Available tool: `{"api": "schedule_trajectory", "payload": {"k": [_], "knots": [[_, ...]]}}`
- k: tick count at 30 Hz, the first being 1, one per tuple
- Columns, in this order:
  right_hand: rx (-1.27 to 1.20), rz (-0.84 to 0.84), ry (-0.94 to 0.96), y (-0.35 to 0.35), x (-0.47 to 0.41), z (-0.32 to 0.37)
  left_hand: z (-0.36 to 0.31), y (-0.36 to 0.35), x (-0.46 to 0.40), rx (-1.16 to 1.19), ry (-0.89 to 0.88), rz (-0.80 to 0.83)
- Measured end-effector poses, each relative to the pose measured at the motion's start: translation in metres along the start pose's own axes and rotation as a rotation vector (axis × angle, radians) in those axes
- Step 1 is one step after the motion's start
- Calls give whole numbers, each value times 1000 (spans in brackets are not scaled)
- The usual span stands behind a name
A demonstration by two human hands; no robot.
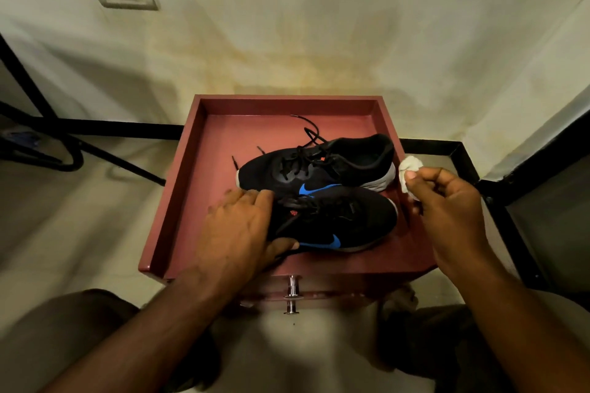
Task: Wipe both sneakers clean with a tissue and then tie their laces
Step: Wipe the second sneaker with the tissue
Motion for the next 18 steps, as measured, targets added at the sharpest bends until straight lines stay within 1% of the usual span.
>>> {"api": "schedule_trajectory", "payload": {"k": [1, 2, 3, 4, 5, 7, 8, 10, 12, 14, 15, 16, 17, 18], "knots": [[31, 16, 28, -1, 2, -1, 4, 1, -1, 119, -2, -1], [51, 35, 55, -2, 4, -2, 9, 5, -2, 296, 34, 12], [56, 54, 74, -3, 5, -3, 14, 11, 0, 493, 92, 28], [57, 70, 85, -4, 6, -3, 20, 16, 2, 632, 158, 43], [56, 84, 91, -4, 6, -4, 26, 20, 4, 688, 218, 65], [55, 99, 97, -4, 7, -4, 36, 21, 8, 605, 300, 132], [49, 99, 96, -4, 7, -4, 39, 19, 8, 546, 313, 125], [34, 93, 94, -7, 10, -2, 36, 14, 8, 493, 291, 13], [40, 57, 104, -10, 13, 2, 26, 11, 11, 467, 202, -109], [108, 9, 189, -12, 21, 8, 19, 12, 16, 522, 11, -227], [164, -11, 263, -12, 23, 10, 18, 12, 16, 540, -90, -253], [220, -18, 353, -12, 26, 11, 19, 10, 18, 534, -156, -252], [270, -10, 452, -12, 30, 12, 21, 10, 19, 515, -179, -230], [317, 12, 542, -12, 34, 12, 23, 9, 20, 493, -159, -191]]}}
Point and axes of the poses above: each hand's wrist, its own x-axis away from the middle knuckle, its own y-axis out of the back of the hand, z = x × y, the point moved 1 cm from there along -x, towards the middle knuckle, and after that the axes turned 10 degrees about x, right-handed, at the moved point
